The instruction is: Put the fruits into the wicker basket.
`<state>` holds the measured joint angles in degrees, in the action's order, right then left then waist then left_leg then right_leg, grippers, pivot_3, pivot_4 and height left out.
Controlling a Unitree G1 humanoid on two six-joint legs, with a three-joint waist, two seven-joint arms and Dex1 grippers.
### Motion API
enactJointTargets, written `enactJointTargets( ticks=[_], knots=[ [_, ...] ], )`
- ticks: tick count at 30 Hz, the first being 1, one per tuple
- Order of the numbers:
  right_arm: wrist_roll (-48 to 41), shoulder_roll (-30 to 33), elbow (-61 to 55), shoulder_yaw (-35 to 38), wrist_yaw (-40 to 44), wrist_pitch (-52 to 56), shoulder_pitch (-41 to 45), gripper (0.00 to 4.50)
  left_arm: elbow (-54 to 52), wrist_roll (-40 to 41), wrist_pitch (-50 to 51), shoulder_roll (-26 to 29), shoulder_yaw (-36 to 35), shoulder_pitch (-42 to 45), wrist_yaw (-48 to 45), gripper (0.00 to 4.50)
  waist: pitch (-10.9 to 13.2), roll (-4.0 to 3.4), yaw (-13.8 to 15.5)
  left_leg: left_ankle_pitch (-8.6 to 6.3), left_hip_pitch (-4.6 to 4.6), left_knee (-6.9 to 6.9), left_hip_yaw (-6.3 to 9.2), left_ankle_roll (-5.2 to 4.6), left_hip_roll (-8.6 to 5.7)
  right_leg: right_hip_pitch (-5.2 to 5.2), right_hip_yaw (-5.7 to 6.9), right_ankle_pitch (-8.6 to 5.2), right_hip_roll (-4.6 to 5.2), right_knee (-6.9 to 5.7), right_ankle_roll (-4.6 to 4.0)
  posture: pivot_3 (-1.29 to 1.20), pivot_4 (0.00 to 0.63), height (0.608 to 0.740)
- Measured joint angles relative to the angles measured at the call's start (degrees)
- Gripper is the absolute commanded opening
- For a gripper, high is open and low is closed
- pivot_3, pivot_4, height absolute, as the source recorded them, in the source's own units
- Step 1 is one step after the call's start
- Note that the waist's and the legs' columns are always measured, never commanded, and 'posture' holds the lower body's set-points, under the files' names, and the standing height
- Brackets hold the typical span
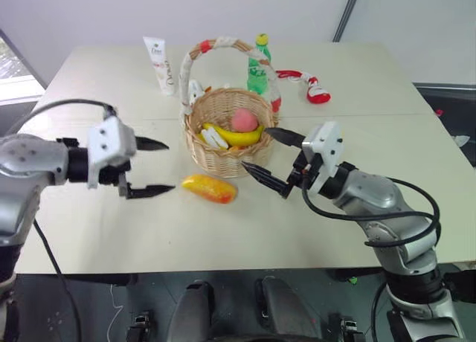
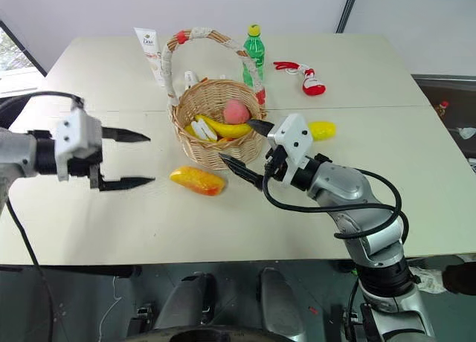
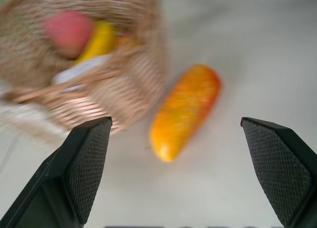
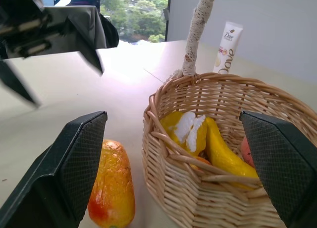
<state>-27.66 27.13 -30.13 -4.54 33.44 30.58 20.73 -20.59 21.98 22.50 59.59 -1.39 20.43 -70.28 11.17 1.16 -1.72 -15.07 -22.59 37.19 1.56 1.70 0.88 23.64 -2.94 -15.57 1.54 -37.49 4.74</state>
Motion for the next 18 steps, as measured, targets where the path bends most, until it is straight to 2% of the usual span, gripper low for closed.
enactJointTargets(
  ticks=[7, 13, 18],
  knots=[
    [0.4, 2.0, 0.4, -0.7, 2.7, 0.5, 0.4, 4.50, 2.7, -15.0, -7.6, -4.8, 15.1, 3.9, 2.3, 4.46, 0.0, 0.00, -0.1, 0.00, 0.00, -0.01, -0.12, 0.00, -0.05, 0.01, 0.00, 0.00, -0.12, -0.01, 0.00, 0.00, 0.150, 0.740],
    [1.2, 12.7, -2.8, -0.9, 7.5, 4.5, -3.4, 4.50, 6.2, -20.6, -10.5, -6.8, 18.6, 7.3, 2.7, 4.46, 0.0, 0.00, 0.0, -0.02, -0.01, 0.00, -0.10, -0.03, -0.06, 0.01, 0.02, -0.01, -0.10, 0.00, 0.01, 0.00, 0.150, 0.740],
    [2.7, 14.6, -3.9, -1.3, 8.6, 4.8, -5.8, 4.50, 8.9, -22.8, -12.1, -8.6, 19.5, 8.3, 2.5, 4.46, 0.0, 0.01, -0.4, -0.02, 0.01, 0.03, -0.07, -0.04, -0.03, 0.00, 0.03, 0.00, -0.16, -0.04, 0.01, 0.00, 0.150, 0.740]
  ],
)
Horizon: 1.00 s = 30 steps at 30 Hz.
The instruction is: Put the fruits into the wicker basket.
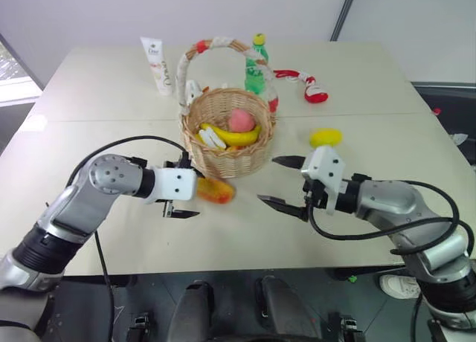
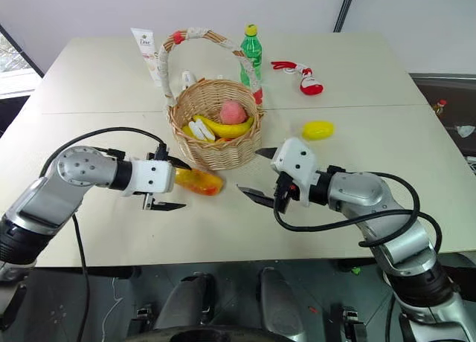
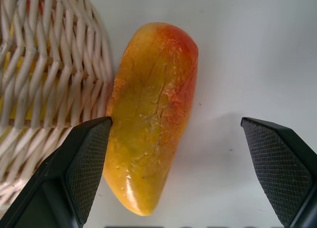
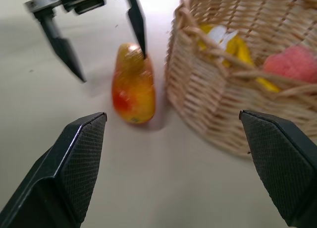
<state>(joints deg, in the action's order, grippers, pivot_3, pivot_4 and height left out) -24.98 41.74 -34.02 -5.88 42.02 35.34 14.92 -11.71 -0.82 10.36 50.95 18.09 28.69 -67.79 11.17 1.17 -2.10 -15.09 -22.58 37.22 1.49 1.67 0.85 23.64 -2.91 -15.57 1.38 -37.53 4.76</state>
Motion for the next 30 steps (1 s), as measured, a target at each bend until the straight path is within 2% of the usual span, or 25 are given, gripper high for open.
enactJointTargets(
  ticks=[2, 3, 5, 8, 13, 19, 22, 25, 28, 30],
  knots=[
    [0.4, 0.0, -0.1, -0.1, 0.0, 0.0, -0.5, 4.50, 0.6, -0.2, -0.5, -0.5, 0.3, 0.3, -0.2, 4.46, 0.0, 0.00, 0.0, 0.00, 0.00, 0.00, 0.00, 0.00, 0.00, -0.01, 0.00, 0.00, 0.00, 0.00, 0.00, 0.00, 0.150, 0.740],
    [0.6, 0.0, -0.1, -0.1, 0.0, 0.0, -0.5, 4.50, 0.8, -0.3, -0.9, -0.6, 0.3, 0.3, -0.3, 4.23, 0.0, 0.00, -0.1, 0.00, 0.00, 0.01, 0.00, 0.00, 0.00, -0.01, 0.00, 0.00, 0.01, 0.00, 0.00, 0.00, 0.150, 0.740],
    [1.1, 0.0, -0.1, -0.1, 0.0, 0.0, -0.6, 4.50, 1.5, -0.3, -1.4, -1.0, 0.2, 0.4, -0.3, 3.68, 0.0, 0.00, 0.0, 0.00, 0.01, 0.01, 0.01, 0.00, 0.00, -0.03, 0.00, 0.00, 0.02, 0.00, 0.00, 0.00, 0.150, 0.740],
    [1.2, -0.1, -0.5, -0.1, 0.0, 0.0, -0.6, 4.50, 2.1, -0.4, -2.3, -1.1, -0.7, 0.6, -0.1, 2.31, 0.0, 0.00, 0.1, 0.00, 0.06, 0.02, 0.02, 0.00, -0.01, -0.09, 0.00, 0.00, 0.03, 0.00, 0.00, 0.00, 0.150, 0.740],
    [1.3, -0.2, -0.7, -0.1, 0.2, -0.1, -0.5, 4.50, 2.6, 0.9, -2.3, -0.8, -3.0, -0.6, -0.3, 2.31, 0.0, 0.00, -0.2, 0.00, 0.08, 0.01, 0.05, 0.00, 0.01, -0.10, 0.01, 0.00, 0.02, 0.00, 0.00, 0.00, 0.150, 0.740],
    [1.3, -0.2, -0.6, -0.1, 1.0, -0.6, 0.4, 4.50, -3.2, 17.7, 11.1, -0.6, -14.2, -3.0, -2.3, 2.31, 0.0, 0.01, -0.2, 0.00, 0.07, 0.04, 0.17, 0.00, 0.06, -0.11, 0.03, 0.00, 0.05, 0.00, 0.01, 0.00, 0.150, 0.740],
    [1.3, -0.2, -0.5, 0.0, 1.3, -0.9, 1.0, 4.50, -4.3, 21.2, 14.7, -0.2, -17.6, -2.3, -1.6, 2.31, 0.0, 0.01, -0.2, 0.00, 0.09, 0.06, 0.17, 0.00, 0.02, -0.14, 0.03, 0.00, 0.05, 0.00, 0.01, 0.00, 0.150, 0.740],
    [1.3, -0.2, -0.3, 0.0, 1.7, -1.0, 1.0, 4.50, -4.3, 21.5, 15.6, 0.7, -17.8, -2.6, -1.0, 2.31, 0.0, 0.01, -0.2, 0.00, 0.09, 0.05, 0.17, 0.00, 0.01, -0.14, 0.03, 0.00, 0.05, 0.00, 0.01, 0.00, 0.150, 0.740],
    [1.4, -0.2, 0.4, 0.0, 2.0, -1.3, 1.0, 4.50, -4.3, 20.7, 15.4, 2.2, -16.7, -3.4, -1.8, 3.13, 0.0, 0.01, -0.3, 0.00, 0.11, 0.04, 0.16, 0.00, 0.01, -0.14, 0.03, 0.00, 0.04, 0.00, 0.01, 0.00, 0.150, 0.740],
    [1.5, -0.2, 0.6, 0.0, 2.2, -1.4, 1.1, 4.50, -4.2, 18.4, 13.8, 2.6, -14.6, -3.7, -2.0, 4.10, 0.0, 0.01, -0.2, 0.00, 0.11, 0.04, 0.14, 0.00, 0.01, -0.14, 0.03, 0.00, 0.04, 0.00, 0.00, 0.00, 0.150, 0.740]
  ],
)
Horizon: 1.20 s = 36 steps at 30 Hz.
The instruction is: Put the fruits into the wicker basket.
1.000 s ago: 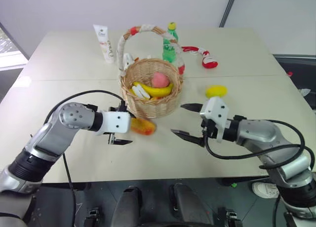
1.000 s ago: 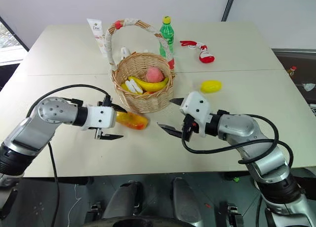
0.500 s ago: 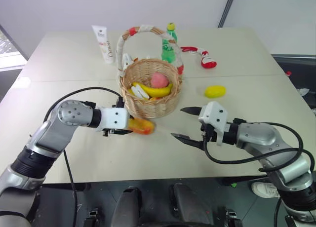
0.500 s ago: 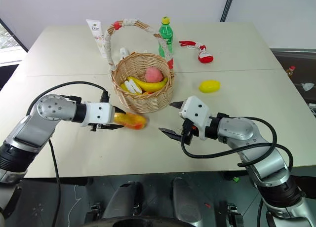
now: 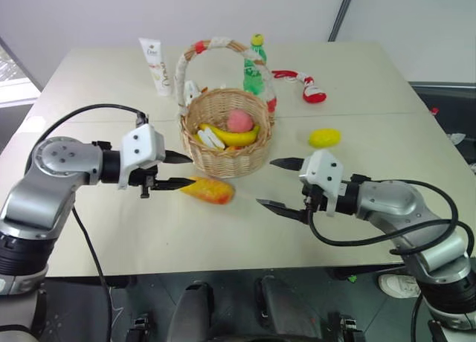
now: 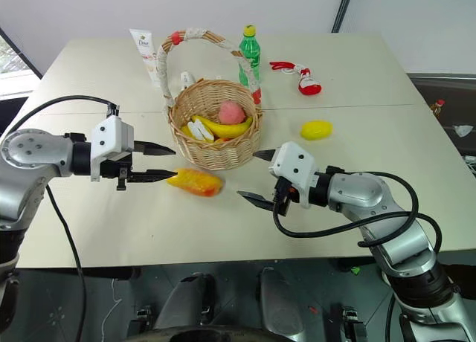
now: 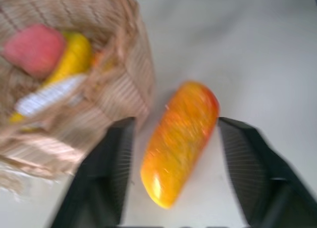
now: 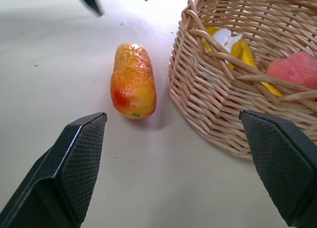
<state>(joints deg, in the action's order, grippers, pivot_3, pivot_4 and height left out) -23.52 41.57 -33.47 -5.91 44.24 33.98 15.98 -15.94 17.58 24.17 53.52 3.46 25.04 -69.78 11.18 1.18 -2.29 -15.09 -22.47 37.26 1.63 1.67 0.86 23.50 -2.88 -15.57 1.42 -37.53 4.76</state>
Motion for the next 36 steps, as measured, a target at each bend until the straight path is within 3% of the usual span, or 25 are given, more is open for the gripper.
enactJointTargets(
  ticks=[1, 6, 10, 17, 20, 23, 24, 31, 36],
  knots=[
    [0.0, 0.0, 0.0, 0.0, 0.1, 0.0, 0.1, 4.50, 0.1, -1.9, -1.7, 0.0, 1.5, -0.1, 0.0, 4.47, 0.0, 0.00, 0.0, 0.00, 0.00, 0.00, -0.02, 0.00, 0.00, 0.00, 0.00, 0.00, 0.00, 0.00, 0.00, 0.00, 0.150, 0.740],
    [0.1, 0.0, 0.0, 0.0, 0.1, 0.0, 0.1, 4.50, 1.9, -9.7, -9.6, -0.3, 7.4, 0.1, 1.0, 4.47, 0.0, 0.00, 0.2, 0.00, -0.01, 0.00, -0.09, 0.00, -0.02, 0.00, 0.00, 0.00, 0.00, 0.00, 0.00, 0.00, 0.150, 0.740],
    [0.2, 0.0, -0.5, 0.2, -0.3, 0.0, -0.4, 4.50, 4.7, -16.6, -15.8, -4.2, 13.2, 2.5, 2.6, 4.47, 0.0, 0.01, 0.4, 0.00, -0.03, 0.02, -0.12, 0.00, -0.04, 0.00, 0.00, 0.00, 0.01, 0.01, 0.00, 0.00, 0.150, 0.740],
    [0.2, -0.1, -1.3, 0.2, -1.5, 0.1, -1.3, 4.50, 9.5, -24.6, -22.5, -5.5, 16.6, 3.7, 5.0, 4.47, 0.0, 0.00, 0.1, 0.00, -0.01, 0.01, -0.10, 0.00, -0.01, 0.00, -0.01, 0.00, -0.01, 0.00, 0.00, 0.00, 0.150, 0.740],
    [0.2, -0.2, -1.3, 0.2, -1.9, 0.1, -1.3, 4.50, 9.5, -24.7, -22.5, -6.0, 16.4, 3.6, 5.3, 3.55, 0.0, 0.00, 0.1, 0.00, -0.01, 0.01, -0.09, 0.00, -0.01, -0.01, -0.01, 0.00, -0.01, 0.00, 0.00, 0.00, 0.150, 0.740],
    [0.2, -0.6, -1.3, 0.2, -2.1, 0.1, -1.3, 4.50, 9.5, -24.7, -22.4, -6.3, 15.9, 3.6, 5.9, 2.03, 0.0, 0.00, 0.1, 0.00, -0.01, 0.01, -0.08, 0.00, -0.01, -0.01, -0.01, 0.00, -0.01, 0.00, 0.00, 0.00, 0.150, 0.740],
    [0.2, -0.7, -1.3, 0.1, -2.2, 0.1, -1.2, 4.50, 9.5, -24.8, -22.3, -6.4, 15.9, 3.6, 6.2, 1.74, 0.0, 0.00, 0.1, 0.00, -0.01, 0.01, -0.08, 0.00, -0.01, -0.01, -0.01, 0.00, -0.01, 0.00, 0.00, 0.00, 0.150, 0.740],
    [0.2, -1.1, -1.2, 0.1, -2.1, 0.1, 0.0, 4.50, 9.2, -21.9, -20.1, -6.4, 13.1, 1.3, 6.2, 1.74, 0.0, 0.00, -0.1, 0.00, 0.01, 0.01, -0.03, 0.00, 0.02, 0.00, -0.01, 0.00, -0.01, -0.02, 0.01, 0.00, 0.150, 0.740],
    [0.2, -1.0, -1.2, 0.2, -1.6, 0.0, 0.0, 4.50, 0.9, 1.0, -2.5, -6.5, -0.2, -1.4, 2.4, 1.74, 0.0, 0.02, 0.1, 0.00, -0.03, 0.04, 0.09, 0.00, 0.08, 0.01, 0.03, 0.00, 0.05, -0.04, 0.01, 0.00, 0.150, 0.740]
  ],
)
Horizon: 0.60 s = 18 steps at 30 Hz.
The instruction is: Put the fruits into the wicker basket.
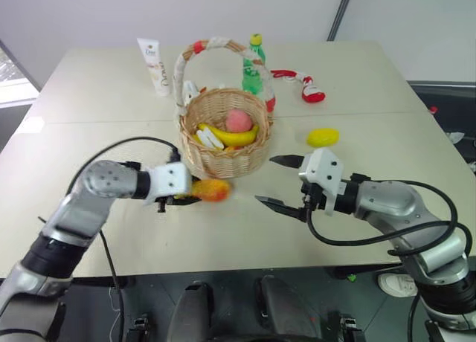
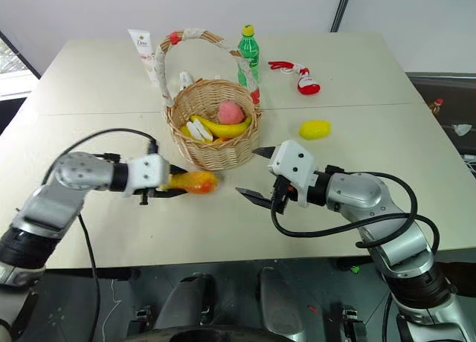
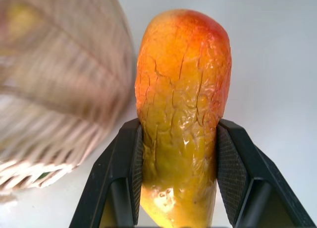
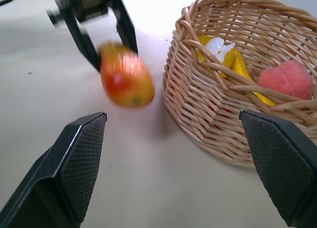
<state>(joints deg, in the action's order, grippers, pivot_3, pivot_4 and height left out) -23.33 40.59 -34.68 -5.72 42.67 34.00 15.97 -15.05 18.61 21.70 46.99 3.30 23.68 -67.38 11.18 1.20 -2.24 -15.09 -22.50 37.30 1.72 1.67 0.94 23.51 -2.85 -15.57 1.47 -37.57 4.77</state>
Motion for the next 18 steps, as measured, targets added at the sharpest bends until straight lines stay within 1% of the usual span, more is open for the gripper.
enactJointTargets(
  ticks=[2, 3, 4, 7, 10, 13, 15, 16, 18],
  knots=[
    [0.0, 0.0, 0.0, 0.0, 0.2, -0.1, 0.0, 4.50, -1.0, 7.7, 6.7, -1.9, -5.8, 4.2, 2.5, 1.74, 0.0, 0.00, 0.5, 0.00, 0.00, 0.13, 0.00, 0.00, -0.04, -0.09, 0.06, 0.01, 0.02, -0.01, 0.01, 0.00, 0.150, 0.740],
    [0.0, 0.0, 0.0, 0.0, 0.5, -0.1, 0.1, 4.50, -0.8, 9.5, 9.3, -3.2, -8.0, 7.2, 5.4, 1.74, 0.0, 0.01, 0.7, 0.00, 0.01, 0.19, 0.00, 0.00, -0.08, -0.13, 0.08, 0.01, 0.01, -0.01, 0.03, 0.00, 0.150, 0.740],
    [0.0, 0.0, 0.0, 0.0, 0.5, -0.2, 0.2, 4.50, -0.4, 9.6, 10.5, -4.0, -9.0, 9.3, 8.2, 1.74, 0.0, 0.01, 0.9, 0.00, 0.05, 0.19, 0.00, 0.00, -0.13, -0.15, 0.06, 0.02, 0.02, -0.01, 0.04, 0.00, 0.150, 0.740],
    [0.0, -0.1, 0.2, 0.0, 0.8, -0.2, 0.8, 4.50, 3.7, 4.1, 9.9, -6.9, -7.3, 13.5, 16.7, 1.74, 0.0, 0.00, 1.1, -0.01, 0.10, 0.17, -0.01, -0.01, -0.16, -0.17, 0.03, 0.02, -0.02, -0.01, 0.05, 0.00, 0.150, 0.740],
    [0.0, -0.2, 0.4, 0.0, 1.1, -0.3, 1.7, 4.50, 8.0, -1.9, 8.1, -8.8, -2.6, 14.2, 20.8, 1.74, 0.0, 0.00, 1.1, -0.01, 0.07, 0.12, -0.02, -0.01, -0.14, -0.10, 0.02, 0.02, -0.04, -0.01, 0.03, 0.00, 0.150, 0.740],
    [0.0, -0.2, 1.2, 0.0, 1.2, -0.3, 2.3, 4.50, 9.9, -4.3, 6.1, -10.5, -0.4, 14.7, 21.9, 3.01, 0.0, 0.00, 1.3, -0.01, 0.02, 0.12, -0.02, -0.01, -0.14, -0.08, 0.03, 0.02, -0.01, 0.00, 0.03, 0.00, 0.150, 0.740],
    [0.2, -0.3, 1.4, 0.0, 1.0, -0.3, 2.5, 4.50, 11.4, -4.9, 5.3, -11.9, 0.2, 15.5, 22.4, 4.04, 0.0, -0.01, 1.5, -0.01, 0.02, 0.12, -0.04, -0.01, -0.16, -0.08, 0.02, 0.02, 0.01, 0.00, 0.03, 0.00, 0.150, 0.740],
    [0.5, -0.3, 1.5, 0.0, 0.8, -0.4, 2.5, 4.50, 12.3, -5.2, 5.1, -12.5, 0.3, 15.6, 22.5, 4.45, 0.0, 0.00, 1.5, -0.01, 0.02, 0.13, -0.05, -0.01, -0.16, -0.09, 0.02, 0.02, 0.02, 0.01, 0.03, 0.00, 0.150, 0.740],
    [3.3, -0.1, 3.7, -0.1, -0.8, -1.4, 3.0, 4.50, 14.3, -5.6, 3.9, -13.8, 0.3, 15.6, 22.7, 4.45, 0.0, 0.00, 1.4, -0.01, 0.02, 0.13, -0.06, -0.01, -0.16, -0.08, 0.02, 0.02, 0.02, 0.01, 0.03, 0.00, 0.150, 0.740]
  ],
)
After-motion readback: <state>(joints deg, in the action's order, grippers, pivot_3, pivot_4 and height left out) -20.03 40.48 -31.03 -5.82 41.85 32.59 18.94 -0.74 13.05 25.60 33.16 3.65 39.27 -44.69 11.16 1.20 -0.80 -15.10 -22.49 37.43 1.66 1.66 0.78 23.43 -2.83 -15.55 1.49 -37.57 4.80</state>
